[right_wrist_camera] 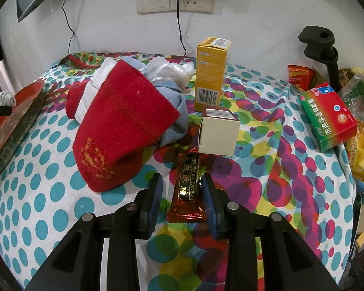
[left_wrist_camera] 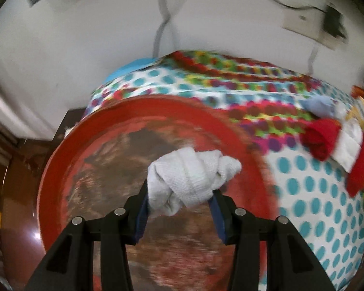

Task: Organize objects
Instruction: 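Carry the white sock onto the red tray and open the left tool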

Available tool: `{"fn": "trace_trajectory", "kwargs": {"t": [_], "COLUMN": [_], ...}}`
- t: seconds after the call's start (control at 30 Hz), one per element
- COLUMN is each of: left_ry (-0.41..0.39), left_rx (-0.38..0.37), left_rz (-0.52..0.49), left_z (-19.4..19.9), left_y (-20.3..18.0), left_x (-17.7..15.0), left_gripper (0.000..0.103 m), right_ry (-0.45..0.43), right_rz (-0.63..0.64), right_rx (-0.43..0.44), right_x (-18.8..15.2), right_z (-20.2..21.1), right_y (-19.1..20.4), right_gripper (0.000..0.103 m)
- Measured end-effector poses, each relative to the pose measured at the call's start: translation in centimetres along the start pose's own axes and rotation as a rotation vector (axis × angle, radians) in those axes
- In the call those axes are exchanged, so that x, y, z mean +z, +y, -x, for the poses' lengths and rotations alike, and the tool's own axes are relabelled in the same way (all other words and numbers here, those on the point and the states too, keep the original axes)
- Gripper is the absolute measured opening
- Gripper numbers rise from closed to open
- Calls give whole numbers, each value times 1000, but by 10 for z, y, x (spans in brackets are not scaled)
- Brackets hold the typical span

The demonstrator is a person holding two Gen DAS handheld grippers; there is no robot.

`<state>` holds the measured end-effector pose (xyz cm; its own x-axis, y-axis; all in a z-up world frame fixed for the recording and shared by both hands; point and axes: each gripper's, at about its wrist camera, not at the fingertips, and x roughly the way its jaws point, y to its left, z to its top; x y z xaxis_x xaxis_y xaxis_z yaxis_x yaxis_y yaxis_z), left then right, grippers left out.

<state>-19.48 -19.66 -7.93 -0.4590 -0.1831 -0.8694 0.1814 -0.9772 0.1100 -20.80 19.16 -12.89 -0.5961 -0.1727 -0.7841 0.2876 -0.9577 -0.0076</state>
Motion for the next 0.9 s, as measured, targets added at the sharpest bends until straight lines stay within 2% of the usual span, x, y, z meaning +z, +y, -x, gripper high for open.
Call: {"fn": "trace_trajectory", "kwargs": {"t": [0.2,0.53,0.77,0.9], "left_ry": [17,64,88,97], "left_rx": [54,141,120,78], "left_rz": [85,164,245,281], "left_z": [-15,-36,-45,-45], "left_y": [56,124,148,155], "left_x": [-2,-8,-18,-23], "left_gripper": [47,47,50,52], "right_ry": [0,0,1,2], "right_rz": [0,0,-4,-6], "right_rx": [0,-1,-8,-11], "right_x": [0,0,0,0], "right_z": [0,0,-1,-2], "right_y": [0,-1,-4,-7], "right_gripper": [32,33,37,38]}}
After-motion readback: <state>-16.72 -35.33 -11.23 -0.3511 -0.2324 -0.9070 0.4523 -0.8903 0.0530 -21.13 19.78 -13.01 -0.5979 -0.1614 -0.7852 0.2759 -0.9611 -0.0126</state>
